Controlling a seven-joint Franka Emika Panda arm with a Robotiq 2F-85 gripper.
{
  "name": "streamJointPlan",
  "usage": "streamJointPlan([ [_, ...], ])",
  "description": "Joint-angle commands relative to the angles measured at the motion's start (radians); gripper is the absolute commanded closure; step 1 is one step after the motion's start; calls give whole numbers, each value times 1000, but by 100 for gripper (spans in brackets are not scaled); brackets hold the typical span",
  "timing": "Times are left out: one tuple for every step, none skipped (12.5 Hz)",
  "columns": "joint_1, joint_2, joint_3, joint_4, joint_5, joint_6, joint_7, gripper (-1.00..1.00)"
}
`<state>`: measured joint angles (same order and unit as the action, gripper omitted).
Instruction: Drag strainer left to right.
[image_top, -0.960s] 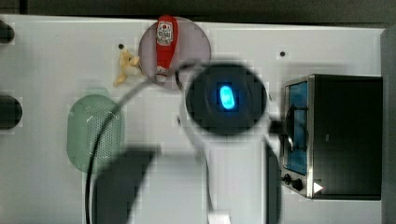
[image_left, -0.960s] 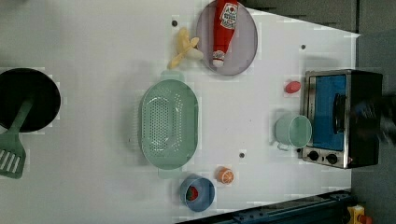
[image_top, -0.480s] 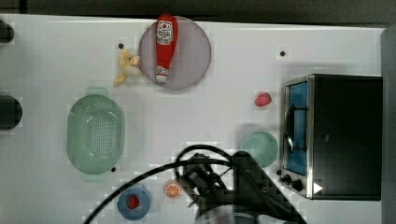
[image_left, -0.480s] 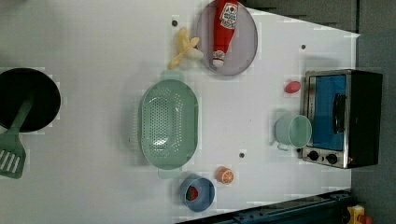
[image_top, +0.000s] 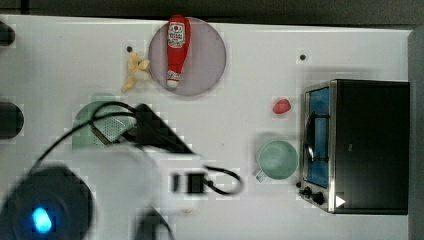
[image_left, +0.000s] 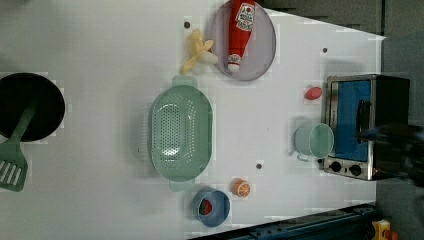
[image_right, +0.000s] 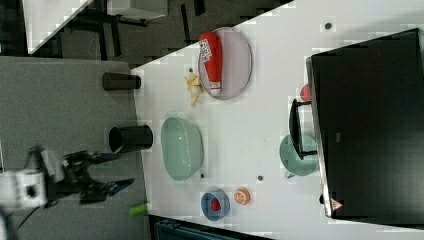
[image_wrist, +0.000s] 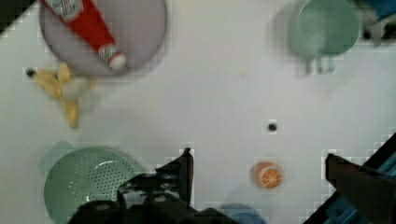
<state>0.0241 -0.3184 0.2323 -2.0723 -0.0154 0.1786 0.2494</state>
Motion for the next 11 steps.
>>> streamJointPlan([
  [24, 112, 139, 4, -7, 59, 345, -100],
  [25, 160, 185, 4, -7, 105, 438, -100],
  [26, 211, 227, 0, -7, 156, 531, -100],
  [26, 263, 263, -6, -8, 210, 618, -100],
  [28, 314, 292, -14, -8, 265, 699, -100],
  [29, 363, 314, -27, -9, 323, 768, -100],
  [31, 410, 329, -43, -11, 384, 831, -100],
  [33, 455, 337, -61, -11, 447, 890, -100],
  [37, 499, 337, -82, -11, 510, 944, -100],
  [40, 539, 335, -101, -12, 573, 992, -100],
  [43, 580, 334, -116, -14, 639, 1033, -100],
])
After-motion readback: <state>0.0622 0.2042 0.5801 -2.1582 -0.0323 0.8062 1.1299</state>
